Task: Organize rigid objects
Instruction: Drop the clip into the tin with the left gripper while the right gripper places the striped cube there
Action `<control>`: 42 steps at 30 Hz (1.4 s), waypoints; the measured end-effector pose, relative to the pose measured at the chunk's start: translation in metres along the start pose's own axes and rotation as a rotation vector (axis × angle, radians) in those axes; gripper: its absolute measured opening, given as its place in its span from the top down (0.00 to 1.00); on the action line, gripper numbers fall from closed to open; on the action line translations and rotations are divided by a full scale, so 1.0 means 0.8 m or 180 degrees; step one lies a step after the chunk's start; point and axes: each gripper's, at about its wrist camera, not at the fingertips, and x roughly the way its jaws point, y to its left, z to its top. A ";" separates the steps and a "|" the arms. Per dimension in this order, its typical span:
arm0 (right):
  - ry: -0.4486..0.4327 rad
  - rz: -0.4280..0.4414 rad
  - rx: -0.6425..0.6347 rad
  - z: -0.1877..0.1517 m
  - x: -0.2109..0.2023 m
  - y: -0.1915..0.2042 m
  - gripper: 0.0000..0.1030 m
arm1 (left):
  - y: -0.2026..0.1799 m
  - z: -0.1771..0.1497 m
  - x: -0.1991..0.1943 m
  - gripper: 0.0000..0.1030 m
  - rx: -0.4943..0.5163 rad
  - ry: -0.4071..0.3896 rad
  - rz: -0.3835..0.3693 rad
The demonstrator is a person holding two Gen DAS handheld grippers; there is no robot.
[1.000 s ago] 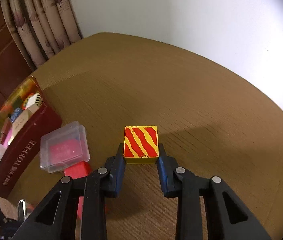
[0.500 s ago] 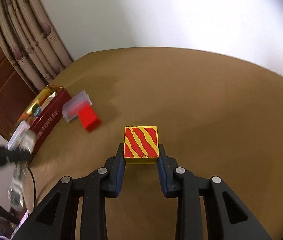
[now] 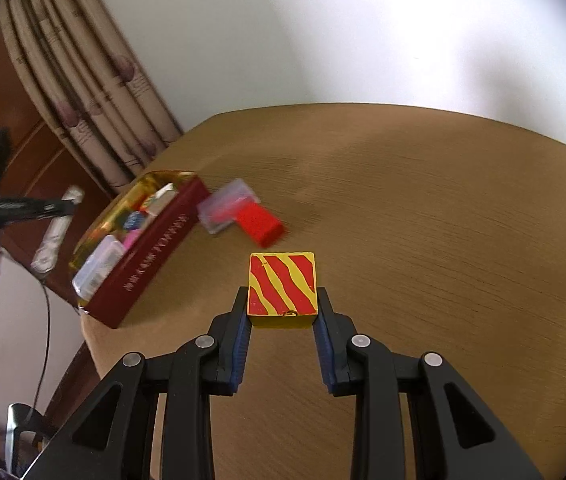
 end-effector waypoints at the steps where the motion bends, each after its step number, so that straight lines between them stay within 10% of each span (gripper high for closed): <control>1: 0.0013 0.0020 -0.0023 0.001 0.003 0.008 0.73 | 0.005 0.006 0.008 0.98 0.0011 0.0050 0.0021; 19: 0.0117 0.0330 -0.0282 0.044 0.035 0.101 0.73 | 0.059 0.029 0.104 0.84 -0.0255 0.0104 -0.0073; 23: 0.0160 0.0507 -0.0425 0.072 0.058 0.142 0.73 | 0.085 -0.004 0.050 0.84 -0.0602 -0.0381 -0.0429; 29: 0.0379 0.0722 -0.0720 0.117 0.127 0.206 0.73 | 0.096 -0.106 -0.031 0.79 -0.0891 -0.0951 -0.0093; 32: 0.0540 0.0743 -0.0770 0.129 0.171 0.228 0.73 | 0.110 -0.158 -0.041 0.59 -0.1048 -0.0961 0.0015; 42: 0.0733 0.0463 -0.0936 0.138 0.251 0.254 0.72 | 0.103 -0.194 -0.024 0.58 -0.0857 -0.0919 0.0109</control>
